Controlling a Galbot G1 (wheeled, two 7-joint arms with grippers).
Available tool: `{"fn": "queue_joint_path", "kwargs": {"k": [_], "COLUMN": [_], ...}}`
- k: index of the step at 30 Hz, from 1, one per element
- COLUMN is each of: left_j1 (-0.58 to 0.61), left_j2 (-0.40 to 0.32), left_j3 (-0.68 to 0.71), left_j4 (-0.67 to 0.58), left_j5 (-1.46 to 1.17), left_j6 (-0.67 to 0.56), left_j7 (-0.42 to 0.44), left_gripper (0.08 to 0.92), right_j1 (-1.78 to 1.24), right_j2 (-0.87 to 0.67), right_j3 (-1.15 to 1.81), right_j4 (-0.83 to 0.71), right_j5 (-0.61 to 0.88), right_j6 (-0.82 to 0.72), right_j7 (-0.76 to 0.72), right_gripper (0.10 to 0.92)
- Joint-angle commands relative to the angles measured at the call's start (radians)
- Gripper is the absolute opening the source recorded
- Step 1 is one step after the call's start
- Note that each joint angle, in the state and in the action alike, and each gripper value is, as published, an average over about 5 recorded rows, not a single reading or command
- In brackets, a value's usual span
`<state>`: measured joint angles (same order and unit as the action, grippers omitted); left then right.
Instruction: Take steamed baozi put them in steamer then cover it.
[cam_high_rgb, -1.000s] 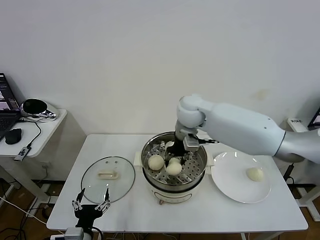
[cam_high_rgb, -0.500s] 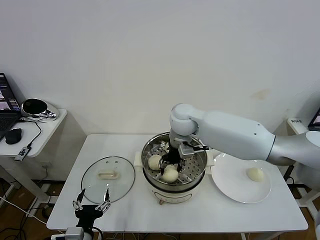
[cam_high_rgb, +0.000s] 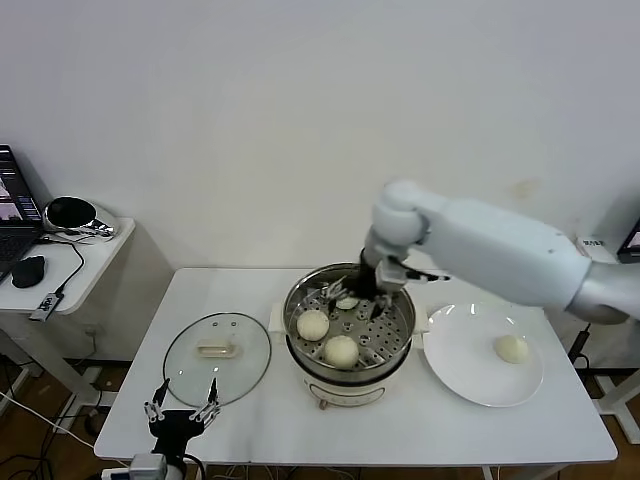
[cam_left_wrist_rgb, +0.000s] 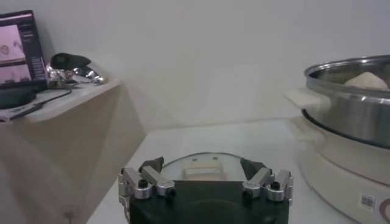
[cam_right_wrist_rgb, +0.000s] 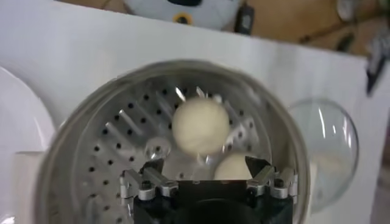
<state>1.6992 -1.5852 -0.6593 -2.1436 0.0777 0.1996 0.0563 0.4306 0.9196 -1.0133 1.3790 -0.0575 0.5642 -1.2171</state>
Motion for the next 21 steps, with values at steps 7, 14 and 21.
{"fn": "queue_joint_path", "kwargs": {"k": [7,14,21], "left_j1": [0.007,0.007,0.021], "left_j2": [0.053,0.058,0.044], "left_j3": [-0.003,-0.004,-0.002], "left_j4": [0.008,-0.004,-0.007], "left_j5": [-0.026,-0.062,-0.055], "left_j6": [0.024,0.06,0.066], "left_j7": [0.007,0.019,0.023], "left_gripper": [0.823,0.823,0.823], "right_j1": [-0.063,-0.314,-0.435], "right_j2": [-0.458,-0.455,-0.431], "right_j3": [0.073,0.286,0.354], "right_j4": [-0.011,-0.135,-0.202], "right_j5": [0.093,-0.069,-0.151], "right_j6": [-0.792,-0.754,-0.642], "right_j7": [-0.059,-0.045,-0.018], "right_gripper": [0.823,0.823,0.823]}}
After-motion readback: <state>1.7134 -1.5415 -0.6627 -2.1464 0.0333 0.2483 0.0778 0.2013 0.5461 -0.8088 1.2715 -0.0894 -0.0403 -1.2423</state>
